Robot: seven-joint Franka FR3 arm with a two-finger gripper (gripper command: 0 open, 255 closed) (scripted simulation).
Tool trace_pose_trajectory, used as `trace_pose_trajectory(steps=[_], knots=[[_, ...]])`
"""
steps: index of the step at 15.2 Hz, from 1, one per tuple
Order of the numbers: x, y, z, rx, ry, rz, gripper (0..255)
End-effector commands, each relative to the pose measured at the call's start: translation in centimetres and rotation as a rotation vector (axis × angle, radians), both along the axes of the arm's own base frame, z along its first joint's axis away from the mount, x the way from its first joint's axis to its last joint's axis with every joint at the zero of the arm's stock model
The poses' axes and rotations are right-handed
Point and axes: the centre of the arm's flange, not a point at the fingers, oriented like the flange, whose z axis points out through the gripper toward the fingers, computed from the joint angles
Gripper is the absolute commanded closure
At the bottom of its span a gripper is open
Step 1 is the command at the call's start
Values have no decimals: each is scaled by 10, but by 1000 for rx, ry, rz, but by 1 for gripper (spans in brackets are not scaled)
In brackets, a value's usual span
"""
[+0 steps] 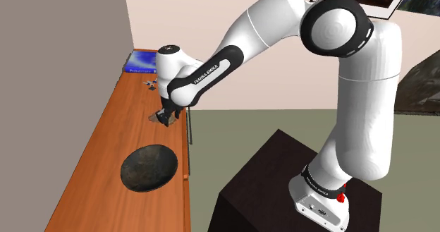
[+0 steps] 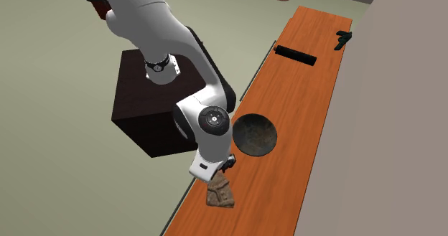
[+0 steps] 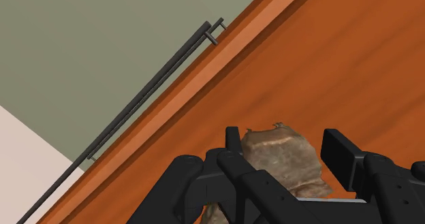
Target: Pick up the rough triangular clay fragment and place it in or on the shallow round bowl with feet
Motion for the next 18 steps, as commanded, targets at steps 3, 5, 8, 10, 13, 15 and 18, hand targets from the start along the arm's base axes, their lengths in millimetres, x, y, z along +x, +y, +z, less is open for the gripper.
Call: trace_pose_trajectory(steps=[3, 5, 8, 10, 13, 15, 18], knots=[[1, 1, 21, 0, 0, 0, 255], [1, 1, 32, 0, 0, 0, 255], [1, 1, 48, 0, 0, 0, 255], [1, 1, 58, 0, 0, 0, 255], [1, 1, 74, 0, 0, 0, 255], [1, 1, 85, 0, 0, 0, 255], [-19, 18, 89, 0, 0, 0, 255]])
